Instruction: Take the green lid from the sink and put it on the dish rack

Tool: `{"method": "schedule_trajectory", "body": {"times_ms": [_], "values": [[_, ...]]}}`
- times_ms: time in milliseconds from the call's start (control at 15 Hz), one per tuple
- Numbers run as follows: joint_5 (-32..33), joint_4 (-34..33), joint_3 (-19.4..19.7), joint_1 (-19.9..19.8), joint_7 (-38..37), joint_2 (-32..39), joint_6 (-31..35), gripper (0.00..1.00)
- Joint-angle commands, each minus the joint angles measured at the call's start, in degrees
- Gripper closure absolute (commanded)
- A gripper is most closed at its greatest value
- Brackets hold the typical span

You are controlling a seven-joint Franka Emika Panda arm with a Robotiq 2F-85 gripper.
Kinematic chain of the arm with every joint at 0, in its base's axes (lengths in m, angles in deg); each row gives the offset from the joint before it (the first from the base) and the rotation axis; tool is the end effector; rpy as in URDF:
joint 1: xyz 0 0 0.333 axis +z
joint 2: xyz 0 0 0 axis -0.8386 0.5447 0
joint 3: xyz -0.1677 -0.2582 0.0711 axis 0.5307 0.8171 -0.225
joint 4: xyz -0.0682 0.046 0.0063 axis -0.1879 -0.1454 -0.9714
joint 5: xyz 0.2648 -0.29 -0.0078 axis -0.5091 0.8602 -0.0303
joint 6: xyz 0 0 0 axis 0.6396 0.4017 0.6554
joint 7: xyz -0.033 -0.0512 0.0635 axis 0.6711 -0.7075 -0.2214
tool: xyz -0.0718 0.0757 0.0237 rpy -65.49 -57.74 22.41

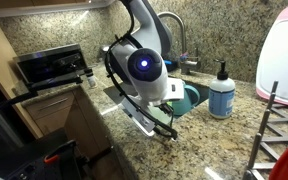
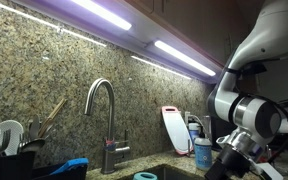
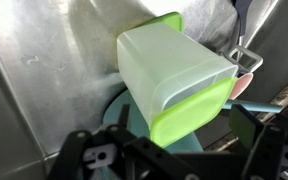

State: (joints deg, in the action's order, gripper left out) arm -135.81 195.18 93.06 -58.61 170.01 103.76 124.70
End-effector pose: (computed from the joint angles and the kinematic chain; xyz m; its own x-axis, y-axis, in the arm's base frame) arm 0.4792 -0.0913 0.1266 0.8746 -0.1718 0.4535 0.0856 -0.8657 -0.4931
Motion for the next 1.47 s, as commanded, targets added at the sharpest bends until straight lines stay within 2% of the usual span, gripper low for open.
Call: {"method": "schedule_trajectory", "body": {"times_ms": [0, 867, 933, 1000, 1133, 1400], "values": [[-2.71, -0.55, 0.05, 0.56, 3.51, -0.7, 0.8, 0.0], [-1.62, -1.95, 0.0, 0.23, 2.67, -0.16, -0.49, 0.0], [-1.2, -1.86, -0.01, 0.2, 1.99, -0.21, -0.59, 0.03], [-1.26, -1.86, -0.01, 0.19, 2.02, -0.22, -0.6, 0.23], [-1.01, -1.84, -0.03, 0.19, 1.43, -0.22, -0.59, 0.31], [-0.95, -1.73, -0.11, 0.28, 1.13, -0.32, -0.49, 0.63]]}}
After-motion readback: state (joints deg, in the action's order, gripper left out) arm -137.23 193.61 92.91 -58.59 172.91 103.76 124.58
